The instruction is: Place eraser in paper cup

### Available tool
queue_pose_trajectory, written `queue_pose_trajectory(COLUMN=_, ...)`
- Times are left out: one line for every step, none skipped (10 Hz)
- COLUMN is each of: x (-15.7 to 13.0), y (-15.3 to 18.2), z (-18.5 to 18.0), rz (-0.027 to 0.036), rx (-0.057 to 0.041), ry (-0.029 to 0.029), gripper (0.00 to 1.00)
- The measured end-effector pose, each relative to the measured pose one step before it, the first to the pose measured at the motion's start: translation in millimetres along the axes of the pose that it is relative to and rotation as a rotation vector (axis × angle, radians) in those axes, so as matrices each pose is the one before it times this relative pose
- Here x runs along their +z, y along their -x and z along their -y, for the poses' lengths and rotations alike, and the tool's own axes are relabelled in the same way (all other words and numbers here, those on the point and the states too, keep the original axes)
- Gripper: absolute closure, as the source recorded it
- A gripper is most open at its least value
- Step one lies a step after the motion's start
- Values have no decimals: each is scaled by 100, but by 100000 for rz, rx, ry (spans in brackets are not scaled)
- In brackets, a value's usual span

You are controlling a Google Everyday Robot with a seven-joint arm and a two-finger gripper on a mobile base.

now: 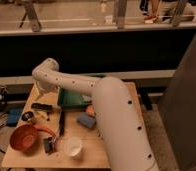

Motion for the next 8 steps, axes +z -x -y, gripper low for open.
queue_pose_trajectory(x=709, y=207, z=378, rz=2008, rx=-7042, ry=-1912, gripper=20)
queue_pose_trajectory(x=933, y=265, z=432, rz=3449, rx=-6852, ry=-2477, gripper=20)
queue_pose_trajectory(x=474, y=127, z=283, rz=2547, rx=-4539, ry=-1826, gripper=20)
queue_pose_trajectory(x=429, y=132, z=282, rz=2521, rx=-4175, ry=-1722, gripper=20)
queue_pose_trajectory(x=375, y=238, z=471, rz=2853, rx=-5631, ry=-1820, gripper=20)
queue_pose_trajectory(x=177, y=170, z=282, rz=1255, rx=-3199, ry=-821, gripper=20)
queue_pose_trajectory(x=372, y=307, z=174, rz=1237, rx=-2936, ry=-840, gripper=20)
queue_pose_trajectory(x=493, y=317, z=104, rz=1420, rx=-2021, ry=-583, gripper=20)
